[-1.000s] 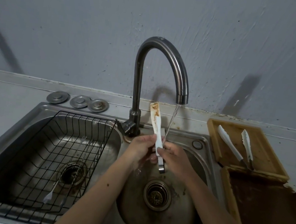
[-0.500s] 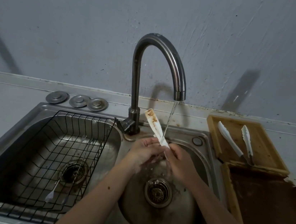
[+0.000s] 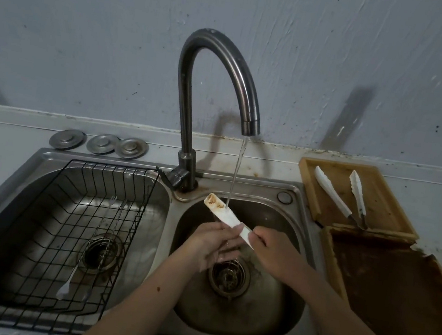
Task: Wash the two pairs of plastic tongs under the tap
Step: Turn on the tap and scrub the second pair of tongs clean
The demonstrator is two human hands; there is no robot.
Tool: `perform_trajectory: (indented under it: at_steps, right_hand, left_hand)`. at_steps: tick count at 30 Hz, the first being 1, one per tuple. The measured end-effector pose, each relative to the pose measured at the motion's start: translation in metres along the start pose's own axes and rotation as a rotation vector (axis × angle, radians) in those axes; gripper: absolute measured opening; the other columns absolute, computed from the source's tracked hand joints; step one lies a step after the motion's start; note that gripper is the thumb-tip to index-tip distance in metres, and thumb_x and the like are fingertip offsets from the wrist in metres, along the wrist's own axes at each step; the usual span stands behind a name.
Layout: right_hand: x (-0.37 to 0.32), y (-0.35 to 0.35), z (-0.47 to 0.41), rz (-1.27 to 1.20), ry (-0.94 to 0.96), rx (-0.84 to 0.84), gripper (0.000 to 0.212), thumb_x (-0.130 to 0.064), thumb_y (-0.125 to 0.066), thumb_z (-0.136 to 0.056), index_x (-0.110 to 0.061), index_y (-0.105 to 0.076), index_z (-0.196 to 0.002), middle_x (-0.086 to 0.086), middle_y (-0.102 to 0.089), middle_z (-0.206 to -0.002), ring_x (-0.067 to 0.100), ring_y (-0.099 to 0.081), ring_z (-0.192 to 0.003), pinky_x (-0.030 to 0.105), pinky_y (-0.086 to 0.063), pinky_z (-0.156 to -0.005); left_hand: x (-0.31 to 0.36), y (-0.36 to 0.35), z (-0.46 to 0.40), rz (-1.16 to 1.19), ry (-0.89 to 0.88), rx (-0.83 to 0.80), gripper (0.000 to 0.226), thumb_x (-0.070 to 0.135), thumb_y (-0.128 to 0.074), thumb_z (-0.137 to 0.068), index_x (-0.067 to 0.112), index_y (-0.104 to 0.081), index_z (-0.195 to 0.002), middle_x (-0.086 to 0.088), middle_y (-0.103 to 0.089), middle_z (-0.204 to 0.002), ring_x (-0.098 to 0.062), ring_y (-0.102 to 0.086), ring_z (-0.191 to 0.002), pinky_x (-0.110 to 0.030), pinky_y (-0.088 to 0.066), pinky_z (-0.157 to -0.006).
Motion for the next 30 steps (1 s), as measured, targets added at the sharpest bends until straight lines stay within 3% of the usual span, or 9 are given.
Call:
perform_trajectory:
  at_steps: [4, 7, 11, 14, 16, 19, 21, 26, 30]
  right_hand:
    - [-0.002, -0.006, 0.003, -0.021, 0.003, -0.015, 0.035, -0.027, -0.043, -0.096, -0.026, -0.045, -0.061, -0.007, -0.047, -0.055, 0.002, -0.04, -0.043, 0.011, -0.034, -0.041]
    - [-0.006, -0.008, 0.004, -0.008, 0.023, 0.006, 0.036, -0.026, -0.044, -0.095, -0.028, -0.043, -0.059, -0.007, -0.047, -0.053, 0.002, -0.042, -0.041, 0.011, -0.035, -0.041]
    - [-0.001, -0.01, 0.007, -0.046, 0.019, -0.038, 0.034, -0.026, -0.044, -0.095, -0.029, -0.046, -0.062, -0.006, -0.048, -0.055, 0.001, -0.043, -0.04, 0.012, -0.035, -0.041]
    - [0.002, -0.006, 0.01, -0.047, 0.038, -0.049, 0.034, -0.026, -0.044, -0.095, -0.029, -0.046, -0.062, -0.007, -0.047, -0.055, -0.002, -0.045, -0.042, 0.01, -0.037, -0.044]
    - [0.002, -0.002, 0.011, -0.046, 0.064, -0.036, 0.034, -0.025, -0.044, -0.095, -0.029, -0.045, -0.061, -0.007, -0.046, -0.055, -0.004, -0.045, -0.044, 0.01, -0.038, -0.046]
    - [0.005, 0.001, 0.015, -0.036, 0.096, -0.052, 0.033, -0.025, -0.045, -0.095, -0.028, -0.047, -0.063, -0.007, -0.047, -0.056, -0.003, -0.044, -0.046, 0.012, -0.037, -0.048]
    - [0.009, 0.003, 0.019, -0.041, 0.106, -0.068, 0.032, -0.027, -0.045, -0.095, -0.029, -0.048, -0.063, -0.008, -0.047, -0.056, -0.002, -0.044, -0.047, 0.012, -0.037, -0.048]
    - [0.019, 0.002, 0.025, -0.016, 0.091, -0.106, 0.03, -0.028, -0.045, -0.095, -0.034, -0.05, -0.065, -0.008, -0.051, -0.058, -0.003, -0.048, -0.051, 0.016, -0.038, -0.053]
    - [0.022, 0.006, 0.029, -0.038, 0.098, -0.094, 0.027, -0.027, -0.046, -0.095, -0.032, -0.053, -0.069, -0.006, -0.054, -0.061, -0.002, -0.05, -0.055, 0.016, -0.039, -0.055]
  left_hand:
    - [-0.004, 0.005, -0.001, 0.134, 0.049, -0.001, 0.033, 0.035, -0.05, -0.093, 0.005, -0.062, -0.092, -0.001, -0.066, -0.05, -0.008, -0.063, -0.046, -0.034, -0.057, -0.072]
    - [-0.009, 0.006, -0.004, 0.239, 0.085, 0.022, 0.042, 0.043, -0.042, -0.094, 0.004, -0.058, -0.094, -0.001, -0.064, -0.047, -0.01, -0.059, -0.038, -0.037, -0.054, -0.071]
    - [-0.013, 0.003, -0.003, 0.135, 0.089, -0.068, 0.031, 0.028, -0.061, -0.083, 0.002, -0.059, -0.1, 0.0, -0.051, -0.042, -0.01, -0.054, -0.047, -0.031, -0.059, -0.065]
    - [-0.013, 0.004, -0.006, 0.117, 0.084, -0.098, 0.035, 0.035, -0.057, -0.086, 0.001, -0.061, -0.091, 0.0, -0.052, -0.042, -0.011, -0.06, -0.049, -0.036, -0.059, -0.076]
    - [-0.01, 0.004, -0.006, 0.209, 0.104, -0.139, 0.056, 0.054, -0.041, -0.09, 0.002, -0.061, -0.079, -0.004, -0.057, -0.046, -0.017, -0.066, -0.052, -0.043, -0.054, -0.084]
    - [-0.009, 0.007, -0.007, 0.355, 0.172, -0.17, 0.089, 0.074, -0.025, -0.083, -0.005, -0.068, -0.085, -0.017, -0.064, -0.063, -0.032, -0.069, -0.06, -0.052, -0.053, -0.082]
    - [-0.011, 0.003, -0.005, 0.361, 0.2, -0.214, 0.098, 0.079, -0.023, -0.079, -0.006, -0.071, -0.081, -0.017, -0.06, -0.061, -0.033, -0.069, -0.061, -0.055, -0.053, -0.082]
    - [-0.021, -0.009, 0.002, 0.082, 0.216, -0.209, 0.07, 0.059, -0.062, -0.072, 0.001, -0.058, -0.11, -0.013, -0.073, -0.069, -0.027, -0.072, -0.088, -0.049, -0.055, -0.086]
    - [-0.018, -0.011, 0.003, 0.198, 0.257, -0.195, 0.095, 0.079, -0.034, -0.074, -0.006, -0.06, -0.11, -0.024, -0.072, -0.081, -0.035, -0.071, -0.088, -0.049, -0.055, -0.083]
Point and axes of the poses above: each hand's wrist, its own z-axis away from the middle knuckle, its own y-axis out of the back of the hand, x = y × z, the point moved 8 cm from there along -z, towards the middle knuckle
